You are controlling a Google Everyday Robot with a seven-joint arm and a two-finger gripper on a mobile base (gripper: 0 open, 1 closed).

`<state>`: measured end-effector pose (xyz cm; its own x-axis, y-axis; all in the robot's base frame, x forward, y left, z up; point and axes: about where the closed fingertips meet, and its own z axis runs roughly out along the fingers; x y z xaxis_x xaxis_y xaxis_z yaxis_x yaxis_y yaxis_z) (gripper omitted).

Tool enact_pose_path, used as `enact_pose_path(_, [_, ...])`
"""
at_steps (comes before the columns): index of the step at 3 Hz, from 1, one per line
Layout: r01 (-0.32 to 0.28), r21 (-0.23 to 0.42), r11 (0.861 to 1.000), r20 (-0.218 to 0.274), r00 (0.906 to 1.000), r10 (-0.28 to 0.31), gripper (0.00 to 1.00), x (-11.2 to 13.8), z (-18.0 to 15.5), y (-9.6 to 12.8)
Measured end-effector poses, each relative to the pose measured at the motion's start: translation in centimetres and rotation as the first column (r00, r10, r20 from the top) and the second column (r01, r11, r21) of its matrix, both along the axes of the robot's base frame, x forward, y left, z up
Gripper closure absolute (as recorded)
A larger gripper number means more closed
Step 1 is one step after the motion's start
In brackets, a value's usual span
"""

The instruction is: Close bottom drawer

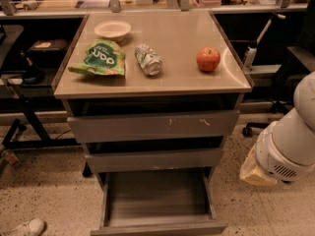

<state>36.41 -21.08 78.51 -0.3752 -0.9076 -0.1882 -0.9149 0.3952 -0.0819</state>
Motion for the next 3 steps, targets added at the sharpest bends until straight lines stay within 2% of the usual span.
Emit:
enact_pose_path(1, [-0.012, 0.044, 0.999, -0.008, 0.9999, 0.012, 1.00, -1.3, -3.2, 0.8])
enact_pose_path(2, [-0.015, 0.070, 0.997, -0.105, 0.9943, 0.022, 1.00, -3.2, -12.0, 2.3])
enact_pose_path(3, [0.041, 0.086, 0.995, -0.196, 0.9803, -0.024, 1.00, -4.8, -20.1, 3.1])
